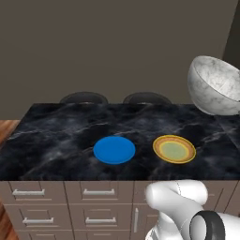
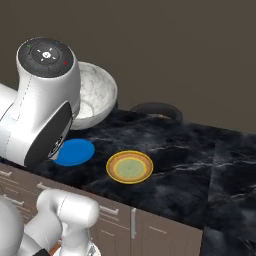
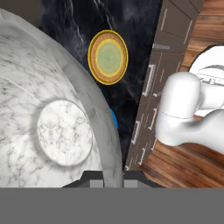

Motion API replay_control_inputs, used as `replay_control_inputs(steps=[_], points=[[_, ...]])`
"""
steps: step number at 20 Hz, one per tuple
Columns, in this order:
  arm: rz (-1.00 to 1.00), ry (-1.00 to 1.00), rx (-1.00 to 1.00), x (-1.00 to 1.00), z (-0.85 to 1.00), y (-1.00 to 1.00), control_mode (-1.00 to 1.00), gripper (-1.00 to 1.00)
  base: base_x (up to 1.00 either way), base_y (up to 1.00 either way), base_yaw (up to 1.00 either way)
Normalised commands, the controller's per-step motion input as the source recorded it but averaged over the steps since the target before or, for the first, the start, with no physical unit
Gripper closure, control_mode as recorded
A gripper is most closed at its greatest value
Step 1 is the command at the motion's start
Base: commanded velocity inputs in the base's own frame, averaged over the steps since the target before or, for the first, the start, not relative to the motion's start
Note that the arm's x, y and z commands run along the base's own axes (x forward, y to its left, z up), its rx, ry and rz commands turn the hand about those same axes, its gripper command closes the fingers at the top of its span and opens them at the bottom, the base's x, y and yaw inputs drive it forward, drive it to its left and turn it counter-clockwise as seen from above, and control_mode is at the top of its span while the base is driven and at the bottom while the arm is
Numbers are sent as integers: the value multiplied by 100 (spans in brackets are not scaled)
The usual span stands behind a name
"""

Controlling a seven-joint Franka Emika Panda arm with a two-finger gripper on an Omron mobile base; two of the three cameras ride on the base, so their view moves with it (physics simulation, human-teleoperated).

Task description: Move the bowls from the cabinet to the plates on the dining table.

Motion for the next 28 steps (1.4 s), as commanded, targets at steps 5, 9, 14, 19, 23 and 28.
replay_control_inputs(steps=[5, 9, 14, 19, 23, 28], points=[[0, 0, 0, 0, 0, 0, 100, 100, 0, 0, -25], [0, 0, 0, 0, 0, 0, 100, 100, 7, 5, -24], [0, 0, 0, 0, 0, 0, 100, 100, 32, 19, -15], [0, 0, 0, 0, 0, 0, 100, 100, 43, 21, -12], [0, 0, 0, 0, 0, 0, 100, 100, 36, 14, -8], [0, 0, 0, 0, 0, 0, 100, 100, 19, 12, -6]])
